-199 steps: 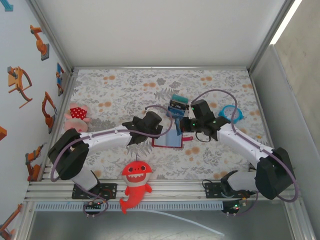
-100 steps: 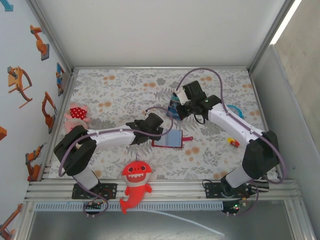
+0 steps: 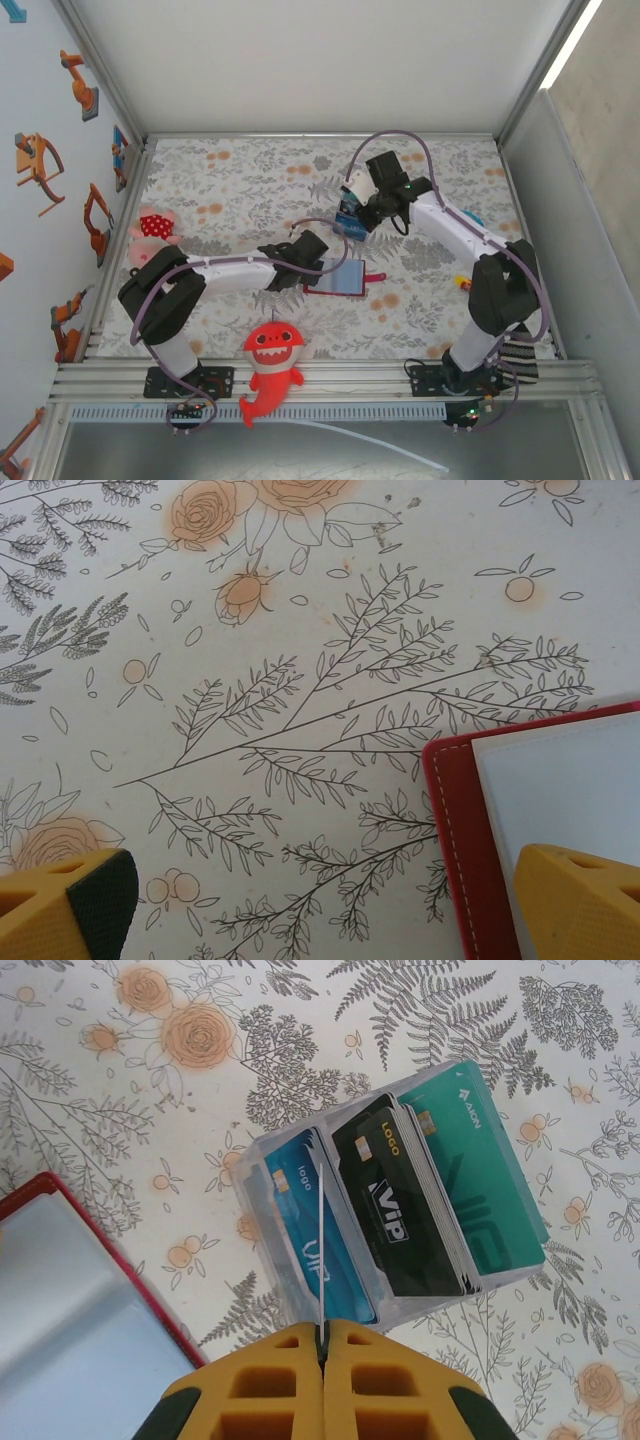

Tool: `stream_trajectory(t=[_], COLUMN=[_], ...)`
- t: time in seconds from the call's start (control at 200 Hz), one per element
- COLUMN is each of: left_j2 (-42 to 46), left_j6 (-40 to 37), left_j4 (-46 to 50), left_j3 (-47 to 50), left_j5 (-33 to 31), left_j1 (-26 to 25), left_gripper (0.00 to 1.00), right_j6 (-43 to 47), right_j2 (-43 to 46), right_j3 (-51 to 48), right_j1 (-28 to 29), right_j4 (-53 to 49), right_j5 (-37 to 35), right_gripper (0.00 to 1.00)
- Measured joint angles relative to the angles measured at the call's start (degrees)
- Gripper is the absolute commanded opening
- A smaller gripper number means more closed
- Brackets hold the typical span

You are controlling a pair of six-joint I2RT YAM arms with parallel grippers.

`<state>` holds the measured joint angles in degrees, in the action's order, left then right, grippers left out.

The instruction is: Take the credit cards out of the card holder

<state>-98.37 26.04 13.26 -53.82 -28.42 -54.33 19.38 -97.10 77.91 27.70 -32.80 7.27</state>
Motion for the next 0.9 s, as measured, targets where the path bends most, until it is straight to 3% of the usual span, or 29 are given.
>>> stream_trajectory(t=[0.901], left_j2=[1.3], left_j6=[0.5], left_j4=[2.1], left_j3=[0.0], left_j5=[-2.4], left_j1=[0.5], left_gripper=[0.97], right_j6=[9.2], right_j2=[-11.9], right_j3=[9.0], right_j1=[-1.1], right_j4=[-4.3], right_j5=[4.1], right_gripper=[0.0])
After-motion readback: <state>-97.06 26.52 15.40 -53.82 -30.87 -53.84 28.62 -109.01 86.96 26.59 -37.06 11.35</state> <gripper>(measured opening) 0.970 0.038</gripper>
